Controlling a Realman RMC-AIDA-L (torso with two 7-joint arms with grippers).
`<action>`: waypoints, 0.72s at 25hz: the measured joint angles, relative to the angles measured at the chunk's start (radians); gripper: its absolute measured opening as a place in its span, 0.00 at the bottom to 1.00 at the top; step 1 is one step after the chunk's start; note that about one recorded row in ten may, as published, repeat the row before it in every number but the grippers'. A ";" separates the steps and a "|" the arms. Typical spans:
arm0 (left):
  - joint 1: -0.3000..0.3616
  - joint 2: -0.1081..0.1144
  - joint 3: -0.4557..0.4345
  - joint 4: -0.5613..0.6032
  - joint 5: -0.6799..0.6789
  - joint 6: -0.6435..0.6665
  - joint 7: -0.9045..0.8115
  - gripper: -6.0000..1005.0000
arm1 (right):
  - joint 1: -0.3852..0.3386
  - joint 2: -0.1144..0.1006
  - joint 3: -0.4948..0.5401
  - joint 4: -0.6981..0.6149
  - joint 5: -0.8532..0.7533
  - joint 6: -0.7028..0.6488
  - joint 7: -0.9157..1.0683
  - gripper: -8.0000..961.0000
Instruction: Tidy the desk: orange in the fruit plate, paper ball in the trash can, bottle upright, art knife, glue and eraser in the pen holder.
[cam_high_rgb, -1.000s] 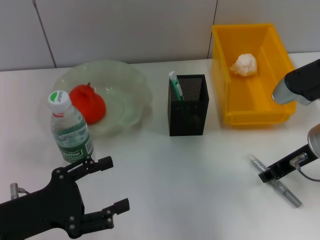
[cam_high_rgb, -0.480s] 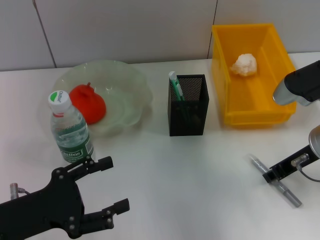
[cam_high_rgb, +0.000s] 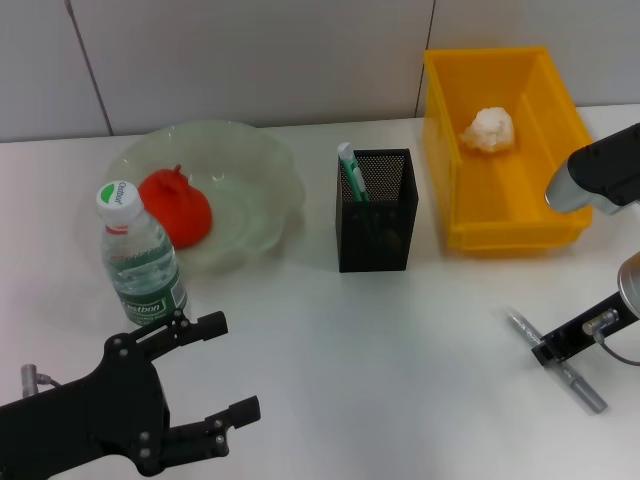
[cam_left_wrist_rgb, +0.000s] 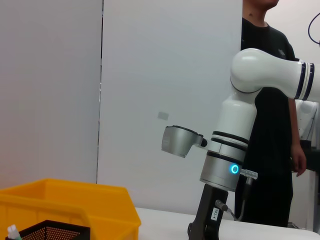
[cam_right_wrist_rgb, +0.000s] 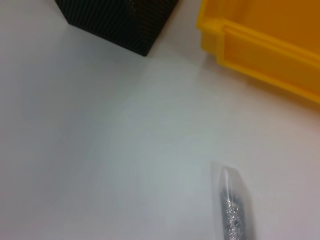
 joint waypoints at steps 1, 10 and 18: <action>0.000 0.000 0.000 0.000 0.000 0.000 0.000 0.86 | 0.000 0.000 0.000 0.000 0.000 0.000 0.000 0.29; -0.003 0.000 0.000 0.000 0.000 0.000 0.001 0.86 | -0.006 0.000 -0.003 0.047 0.059 -0.020 -0.003 0.17; -0.003 -0.001 0.000 0.000 0.000 -0.004 0.002 0.86 | -0.028 -0.001 0.003 0.218 0.183 -0.028 -0.029 0.15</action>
